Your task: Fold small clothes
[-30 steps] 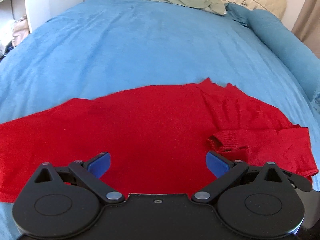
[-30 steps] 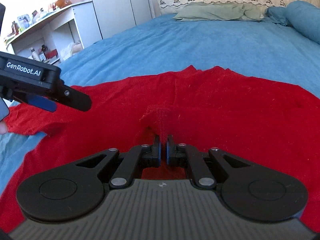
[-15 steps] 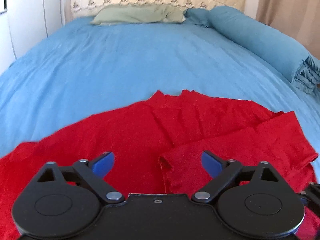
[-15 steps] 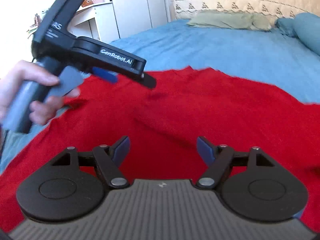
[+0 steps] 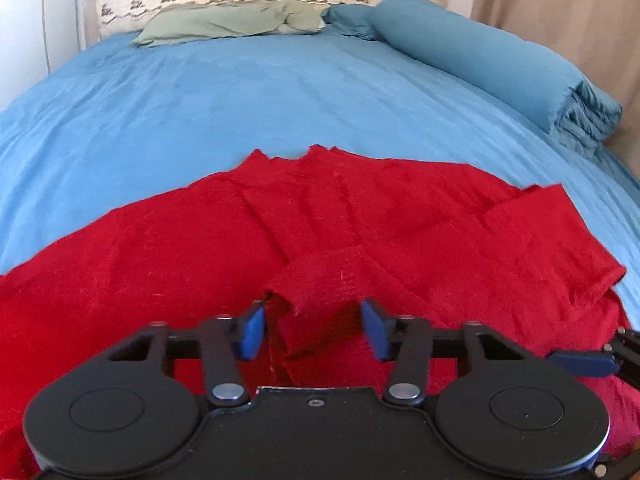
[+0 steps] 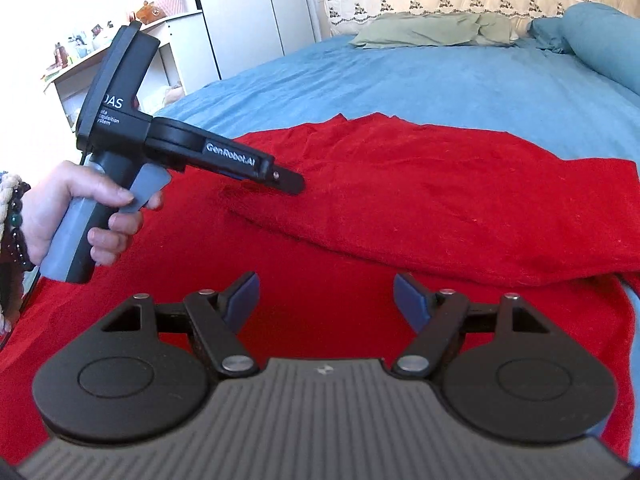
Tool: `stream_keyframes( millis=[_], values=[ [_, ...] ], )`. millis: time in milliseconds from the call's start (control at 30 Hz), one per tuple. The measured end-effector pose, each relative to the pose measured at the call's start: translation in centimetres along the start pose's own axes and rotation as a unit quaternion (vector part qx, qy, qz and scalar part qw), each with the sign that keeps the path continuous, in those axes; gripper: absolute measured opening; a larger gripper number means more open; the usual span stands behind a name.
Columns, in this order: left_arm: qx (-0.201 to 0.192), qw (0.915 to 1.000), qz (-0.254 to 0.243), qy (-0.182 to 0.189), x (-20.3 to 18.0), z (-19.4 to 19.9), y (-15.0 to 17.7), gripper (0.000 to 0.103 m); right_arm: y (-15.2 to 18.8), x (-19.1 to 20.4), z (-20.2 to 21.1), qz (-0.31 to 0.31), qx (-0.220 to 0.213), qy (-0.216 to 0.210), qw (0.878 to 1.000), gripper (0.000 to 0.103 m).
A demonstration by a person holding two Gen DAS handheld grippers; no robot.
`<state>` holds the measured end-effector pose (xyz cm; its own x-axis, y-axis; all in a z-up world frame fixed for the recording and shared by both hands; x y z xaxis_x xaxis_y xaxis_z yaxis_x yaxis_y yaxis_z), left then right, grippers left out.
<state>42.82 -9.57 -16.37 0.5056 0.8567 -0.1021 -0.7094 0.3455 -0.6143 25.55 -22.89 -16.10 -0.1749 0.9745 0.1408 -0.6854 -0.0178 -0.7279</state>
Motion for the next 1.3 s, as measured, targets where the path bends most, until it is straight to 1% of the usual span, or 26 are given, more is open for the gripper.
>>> stream_keyframes(
  millis=[33,67,100,133,200,333,433,567,700,800,867,967,1000,1033,1100,1133,1167,1200,1233,1300],
  values=[
    [0.002,1.0000,-0.001,-0.002,-0.2,0.0,0.0,0.033,0.2,-0.1,0.4,0.001,0.000,-0.001,1.000,0.090],
    [0.001,1.0000,-0.003,-0.007,-0.3,0.2,0.0,0.027,0.3,-0.1,0.5,0.001,-0.001,-0.001,1.000,0.090],
    [0.000,0.9999,-0.007,-0.014,-0.5,0.4,0.0,0.011,0.2,-0.2,0.5,0.001,-0.001,-0.001,1.000,0.090],
    [-0.001,0.9998,-0.013,-0.017,-0.6,0.5,-0.1,0.008,0.1,-0.3,0.7,0.001,-0.001,-0.002,1.000,0.090],
    [-0.010,0.9993,-0.025,-0.026,-1.1,1.2,-0.1,0.006,-0.2,-0.3,0.9,0.001,-0.001,-0.004,1.000,0.090],
    [-0.036,0.9976,-0.041,-0.043,-1.6,2.9,-1.1,0.006,-0.7,0.0,1.3,0.006,-0.002,-0.002,1.000,0.090],
    [-0.052,0.9953,-0.049,-0.065,-1.0,4.5,-2.0,0.006,-1.1,0.4,1.9,0.011,-0.006,-0.001,1.000,0.090],
    [-0.055,0.9929,-0.038,-0.098,2.1,6.3,-2.2,0.006,-1.5,1.1,2.5,0.021,-0.012,0.000,1.000,0.090],
    [-0.046,0.9896,-0.012,-0.136,6.2,7.2,-1.3,0.006,-1.8,1.6,2.5,0.024,-0.014,0.000,1.000,0.090],
    [-0.031,0.9896,0.013,-0.140,8.6,6.7,-0.3,0.006,-1.8,1.8,2.1,0.017,-0.010,0.002,1.000,0.090],
    [-0.024,0.9893,0.024,-0.142,9.4,6.3,0.2,0.007,-1.7,1.9,1.7,0.014,-0.006,0.003,1.000,0.090],
    [-0.024,0.9880,0.047,-0.145,10.2,6.1,0.6,0.022,-1.8,1.9,1.4,0.009,-0.001,0.006,1.000,0.090],
    [-0.029,0.9867,0.055,-0.150,10.3,6.3,0.7,0.042,-2.0,1.8,1.4,0.008,-0.001,0.009,1.000,0.090],
    [-0.039,0.9857,0.059,-0.153,10.2,6.7,0.8,0.069,-2.2,1.7,1.4,0.007,-0.003,0.013,1.000,0.090],
    [-0.072,0.9847,0.057,-0.148,9.9,8.2,1.2,0.089,-2.9,1.2,1.5,0.003,-0.010,0.019,1.000,0.090],
    [-0.086,0.9846,0.054,-0.142,9.7,8.7,1.4,0.095,-3.5,0.8,1.4,0.002,-0.014,0.030,0.999,0.091],
    [-0.095,0.9853,0.052,-0.133,9.5,9.2,1.6,0.097,-4.0,0.4,1.3,0.002,-0.017,0.043,0.999,0.095],
    [-0.095,0.9868,0.050,-0.121,9.2,9.5,1.7,0.097,-4.5,0.0,0.9,0.002,-0.019,0.059,0.998,0.098],
    [-0.091,0.9887,0.047,-0.110,9.1,9.5,1.9,0.097,-5.1,-0.6,0.4,-0.001,-0.019,0.076,0.997,0.098],
    [-0.076,0.9919,0.040,-0.094,8.6,9.1,2.3,0.097,-5.8,-1.9,-0.8,-0.015,-0.009,0.087,0.996,0.098]
  ],
)
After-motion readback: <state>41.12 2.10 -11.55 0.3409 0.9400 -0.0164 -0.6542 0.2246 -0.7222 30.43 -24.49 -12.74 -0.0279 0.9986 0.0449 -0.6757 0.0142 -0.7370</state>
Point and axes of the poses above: each gripper's, at about its wrist camera, not at the fingertips, and z roughly against the way its jaws point, x to its left, y to its underside, the point moved 1 cm from there along -z, roughly the way its jaws point, and after that the axes turned 6 degrees about x, right-handed, at the moved point
